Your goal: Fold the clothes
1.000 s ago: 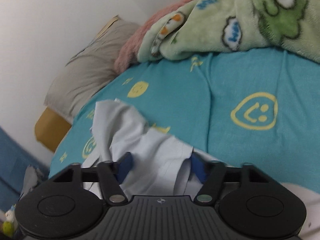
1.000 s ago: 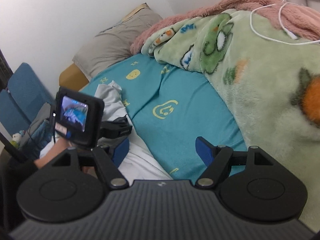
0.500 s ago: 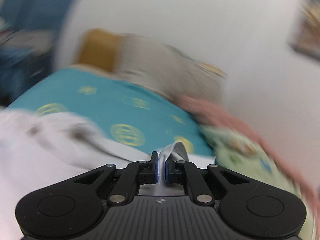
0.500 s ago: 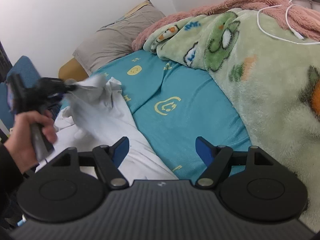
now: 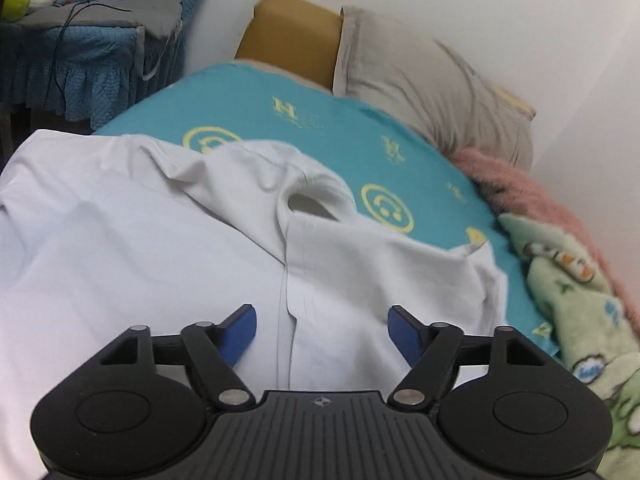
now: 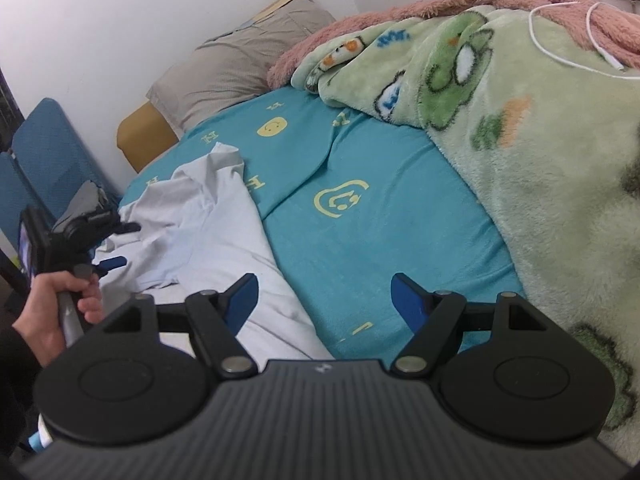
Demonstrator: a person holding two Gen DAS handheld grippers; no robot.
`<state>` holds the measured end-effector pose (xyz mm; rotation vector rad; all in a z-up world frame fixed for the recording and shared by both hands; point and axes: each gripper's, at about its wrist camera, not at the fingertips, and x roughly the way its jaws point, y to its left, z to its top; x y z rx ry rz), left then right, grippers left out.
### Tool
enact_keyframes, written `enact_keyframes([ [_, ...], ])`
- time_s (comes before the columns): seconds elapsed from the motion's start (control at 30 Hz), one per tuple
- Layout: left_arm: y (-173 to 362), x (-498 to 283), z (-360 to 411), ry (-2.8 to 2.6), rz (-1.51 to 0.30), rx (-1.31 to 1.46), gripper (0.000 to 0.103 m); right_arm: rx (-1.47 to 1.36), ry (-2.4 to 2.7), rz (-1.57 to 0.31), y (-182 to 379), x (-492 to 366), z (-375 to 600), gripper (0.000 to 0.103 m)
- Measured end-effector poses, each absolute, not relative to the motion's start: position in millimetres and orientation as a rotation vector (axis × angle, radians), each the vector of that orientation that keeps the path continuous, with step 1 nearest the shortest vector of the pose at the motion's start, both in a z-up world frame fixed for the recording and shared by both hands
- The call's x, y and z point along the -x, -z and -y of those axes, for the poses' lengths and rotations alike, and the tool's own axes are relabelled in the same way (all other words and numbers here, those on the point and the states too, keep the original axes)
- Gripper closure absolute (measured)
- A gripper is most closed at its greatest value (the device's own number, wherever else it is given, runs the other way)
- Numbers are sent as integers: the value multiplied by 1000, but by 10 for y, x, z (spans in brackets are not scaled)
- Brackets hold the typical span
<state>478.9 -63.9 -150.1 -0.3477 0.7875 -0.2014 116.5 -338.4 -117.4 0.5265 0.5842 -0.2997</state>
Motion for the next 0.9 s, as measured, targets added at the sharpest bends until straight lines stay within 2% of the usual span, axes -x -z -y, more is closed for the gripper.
enact_keyframes([
  [0.13, 1616, -4915, 785, 141, -763, 315, 29, -517, 299, -597, 1205, -1183, 3352, 28],
  [0.2, 1649, -4962, 811, 160, -755, 326, 35, -511, 298, -599, 1210, -1188, 3343, 28],
  [0.27, 1673, -4997, 878, 178, -750, 292, 49, -509, 297, -601, 1217, -1194, 3338, 28],
  [0.33, 1675, -5023, 961, 200, -749, 234, 87, -506, 295, -604, 1228, -1199, 3333, 28],
  [0.37, 1663, -5034, 1002, 211, -746, 203, 97, -506, 293, -607, 1235, -1202, 3329, 28],
  [0.5, 1410, -5057, 1125, 168, -628, 88, 97, -499, 285, -609, 1248, -1219, 3287, 28],
  [0.6, 1364, -5146, 1228, 67, -649, -4, 95, -481, 275, -603, 1240, -1232, 3244, 28],
  [0.67, 1410, -5199, 1197, 48, -722, 40, 86, -472, 265, -598, 1235, -1238, 3223, 28],
  [0.73, 1402, -5108, 1096, 46, -746, 127, 65, -465, 255, -593, 1226, -1244, 3204, 28],
  [0.8, 1319, -4914, 1017, 72, -762, 157, 53, -454, 240, -587, 1204, -1245, 3177, 28],
  [0.9, 1074, -4412, 879, 129, -771, 121, 44, -419, 211, -564, 1135, -1234, 3126, 28],
])
